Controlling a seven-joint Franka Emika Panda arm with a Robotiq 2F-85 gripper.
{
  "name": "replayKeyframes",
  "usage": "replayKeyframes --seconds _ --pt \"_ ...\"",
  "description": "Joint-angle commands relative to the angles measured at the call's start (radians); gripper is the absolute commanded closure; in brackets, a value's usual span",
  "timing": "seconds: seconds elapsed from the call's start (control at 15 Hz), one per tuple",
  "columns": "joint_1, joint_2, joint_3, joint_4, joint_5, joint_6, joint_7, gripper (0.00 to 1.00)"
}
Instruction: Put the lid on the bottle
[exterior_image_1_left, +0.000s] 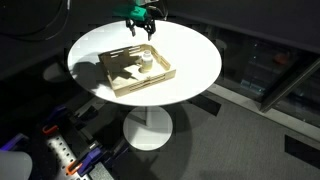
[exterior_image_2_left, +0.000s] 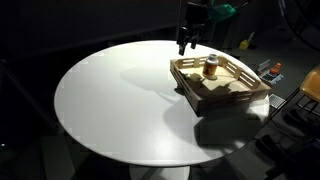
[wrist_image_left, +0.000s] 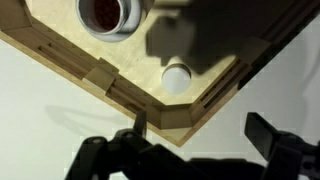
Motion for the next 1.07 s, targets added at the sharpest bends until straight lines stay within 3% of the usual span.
replayKeyframes --seconds 0.0,0.53,1.0 --pt "-0.018 0.09 0.008 0.103 0.0 -0.022 -0.036 0.0" --pt "-0.02 0.208 0.002 0.218 0.0 -0.094 -0.029 0.0" --pt "-0.021 0.231 0.0 0.269 0.003 -0.179 -0.026 0.0"
